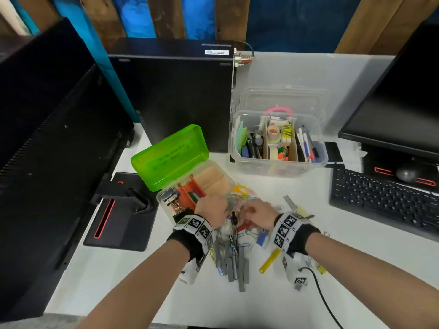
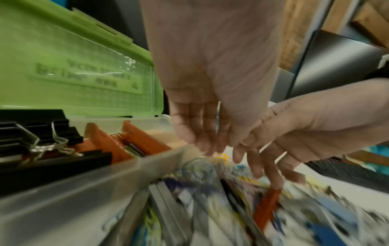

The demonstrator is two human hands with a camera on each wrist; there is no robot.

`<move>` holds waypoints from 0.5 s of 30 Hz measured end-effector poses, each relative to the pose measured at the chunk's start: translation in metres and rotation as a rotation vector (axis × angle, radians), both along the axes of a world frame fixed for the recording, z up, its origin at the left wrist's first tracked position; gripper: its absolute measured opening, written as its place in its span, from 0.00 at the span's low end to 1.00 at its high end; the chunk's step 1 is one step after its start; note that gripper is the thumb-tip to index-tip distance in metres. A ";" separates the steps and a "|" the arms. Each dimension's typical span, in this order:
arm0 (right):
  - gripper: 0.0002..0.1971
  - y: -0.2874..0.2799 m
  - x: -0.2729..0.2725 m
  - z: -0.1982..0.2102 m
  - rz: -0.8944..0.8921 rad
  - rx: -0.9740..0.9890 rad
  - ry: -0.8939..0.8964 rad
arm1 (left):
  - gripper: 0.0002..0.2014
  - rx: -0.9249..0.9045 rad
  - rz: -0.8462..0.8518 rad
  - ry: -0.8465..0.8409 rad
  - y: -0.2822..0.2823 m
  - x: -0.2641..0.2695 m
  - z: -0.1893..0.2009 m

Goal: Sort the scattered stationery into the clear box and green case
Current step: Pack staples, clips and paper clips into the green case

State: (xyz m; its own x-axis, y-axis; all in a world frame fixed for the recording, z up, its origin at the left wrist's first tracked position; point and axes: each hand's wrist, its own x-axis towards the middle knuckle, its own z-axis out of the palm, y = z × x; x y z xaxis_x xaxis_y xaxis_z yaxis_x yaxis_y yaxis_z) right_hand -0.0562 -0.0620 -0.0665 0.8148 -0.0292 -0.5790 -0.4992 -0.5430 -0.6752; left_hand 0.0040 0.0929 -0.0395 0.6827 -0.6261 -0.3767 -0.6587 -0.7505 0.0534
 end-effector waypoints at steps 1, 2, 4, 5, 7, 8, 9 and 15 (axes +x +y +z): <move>0.06 -0.004 -0.005 -0.002 0.011 -0.029 -0.010 | 0.18 0.047 0.028 -0.018 -0.001 -0.004 -0.003; 0.06 -0.006 -0.010 -0.004 0.013 -0.049 -0.010 | 0.19 0.068 0.055 -0.017 -0.001 -0.009 -0.006; 0.06 -0.009 -0.017 -0.006 -0.031 -0.050 0.002 | 0.19 0.080 0.110 0.003 -0.001 -0.014 -0.014; 0.07 -0.009 -0.020 -0.007 -0.055 -0.042 0.006 | 0.18 0.079 0.143 0.024 -0.001 -0.015 -0.019; 0.08 -0.010 -0.024 -0.008 -0.059 -0.041 0.017 | 0.16 0.077 0.213 0.068 -0.001 -0.016 -0.025; 0.07 -0.010 -0.025 -0.008 -0.048 -0.042 0.022 | 0.16 0.073 0.249 0.093 -0.001 -0.016 -0.025; 0.07 -0.009 -0.025 -0.008 -0.037 -0.047 0.022 | 0.18 0.066 0.279 0.111 -0.002 -0.016 -0.026; 0.09 0.003 -0.002 0.001 -0.070 -0.285 -0.146 | 0.21 0.070 0.406 0.175 -0.001 -0.009 -0.020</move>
State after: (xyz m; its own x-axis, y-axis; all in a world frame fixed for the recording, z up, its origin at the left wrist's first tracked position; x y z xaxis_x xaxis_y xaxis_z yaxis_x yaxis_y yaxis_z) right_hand -0.0582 -0.0591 -0.0659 0.8788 -0.2318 -0.4171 -0.4511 -0.6883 -0.5681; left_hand -0.0053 0.0920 -0.0593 0.7902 -0.2895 -0.5402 -0.2959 -0.9521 0.0773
